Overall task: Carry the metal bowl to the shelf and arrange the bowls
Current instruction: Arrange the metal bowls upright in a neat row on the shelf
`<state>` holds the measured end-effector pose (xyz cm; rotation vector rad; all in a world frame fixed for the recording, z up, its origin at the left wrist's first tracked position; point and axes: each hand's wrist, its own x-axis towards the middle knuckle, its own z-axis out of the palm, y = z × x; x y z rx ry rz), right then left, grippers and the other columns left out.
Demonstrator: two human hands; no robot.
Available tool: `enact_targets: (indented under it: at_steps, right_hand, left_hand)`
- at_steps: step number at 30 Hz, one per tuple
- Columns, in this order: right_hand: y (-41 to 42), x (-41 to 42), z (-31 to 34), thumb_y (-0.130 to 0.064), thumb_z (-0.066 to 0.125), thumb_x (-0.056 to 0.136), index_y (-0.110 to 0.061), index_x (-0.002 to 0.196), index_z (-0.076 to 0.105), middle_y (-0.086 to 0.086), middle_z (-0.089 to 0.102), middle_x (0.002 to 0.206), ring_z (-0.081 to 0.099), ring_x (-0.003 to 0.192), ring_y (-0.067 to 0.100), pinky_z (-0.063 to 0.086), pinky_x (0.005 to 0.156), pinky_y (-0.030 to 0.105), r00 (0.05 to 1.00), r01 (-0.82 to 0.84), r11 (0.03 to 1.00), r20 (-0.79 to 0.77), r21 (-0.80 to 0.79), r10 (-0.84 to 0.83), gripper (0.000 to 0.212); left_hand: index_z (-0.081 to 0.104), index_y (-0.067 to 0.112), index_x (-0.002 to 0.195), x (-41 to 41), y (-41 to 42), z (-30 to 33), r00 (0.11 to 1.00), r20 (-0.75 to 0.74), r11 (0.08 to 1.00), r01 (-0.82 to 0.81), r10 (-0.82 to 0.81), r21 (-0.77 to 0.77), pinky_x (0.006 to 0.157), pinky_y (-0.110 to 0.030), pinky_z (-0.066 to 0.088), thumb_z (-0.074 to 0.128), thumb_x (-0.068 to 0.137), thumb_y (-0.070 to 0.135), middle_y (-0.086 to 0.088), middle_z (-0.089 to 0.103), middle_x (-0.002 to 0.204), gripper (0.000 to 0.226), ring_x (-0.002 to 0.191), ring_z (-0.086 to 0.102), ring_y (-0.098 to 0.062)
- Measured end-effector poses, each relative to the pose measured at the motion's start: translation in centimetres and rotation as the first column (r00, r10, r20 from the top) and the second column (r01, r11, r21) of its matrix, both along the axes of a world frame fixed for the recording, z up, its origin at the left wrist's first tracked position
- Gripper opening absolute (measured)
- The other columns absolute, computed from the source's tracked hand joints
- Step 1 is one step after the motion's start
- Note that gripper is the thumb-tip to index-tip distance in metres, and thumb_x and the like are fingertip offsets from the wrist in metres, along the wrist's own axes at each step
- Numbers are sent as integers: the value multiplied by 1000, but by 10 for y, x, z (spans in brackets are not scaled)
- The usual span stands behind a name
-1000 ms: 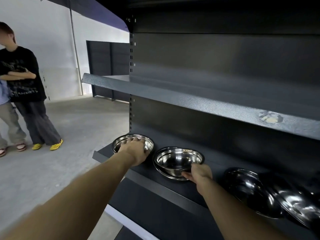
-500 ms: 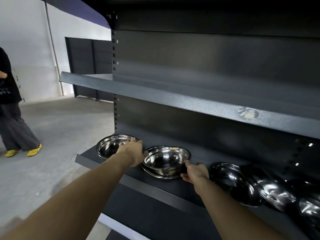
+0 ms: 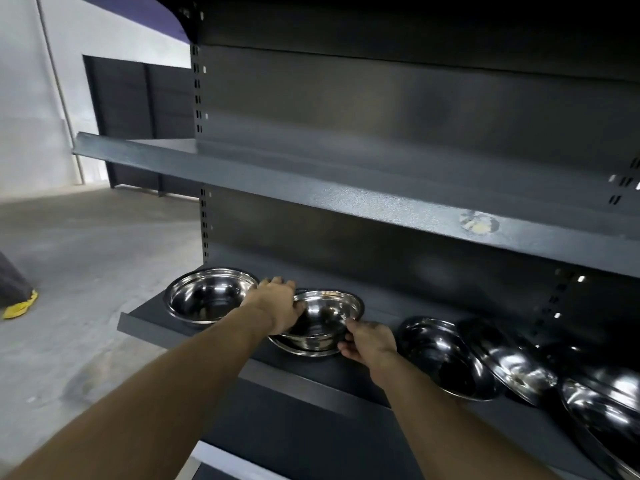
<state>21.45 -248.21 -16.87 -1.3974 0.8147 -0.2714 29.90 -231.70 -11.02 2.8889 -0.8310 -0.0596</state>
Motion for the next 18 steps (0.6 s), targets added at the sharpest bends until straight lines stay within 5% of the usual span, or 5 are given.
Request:
enact_targets:
  at_steps: [7,12,18]
  right_hand:
    - [9,11,-15,-2,54,94,4,96,69,18,71,84,62,54,18,57,51,27,985,66,986,-148,-152,-88,16]
    - [6,9,-14,-4,50,90,-2,82,71,12,66,68,63,63,25,62,77,45,980,44,960,-173,-278,-95,22]
    - [-18,-12,-16,-6,51,96,-9,76,64,8,64,70,61,58,18,51,49,28,981,91,969,-149,-231,-127,25]
  left_hand:
    - [42,14,143,12,30,-1,999,-20,999,-47,47,6,115,-46,32,39,99,50,-11,44,146,57,138,38,-32]
    - [40,13,146,21,34,-1,998,-17,998,-60,60,12,118,-46,28,39,99,50,-11,41,150,59,141,35,-32]
    - [41,15,145,18,-3,-12,1000,-15,1000,14,-14,14,114,-45,33,41,99,48,-11,44,148,57,138,39,-32]
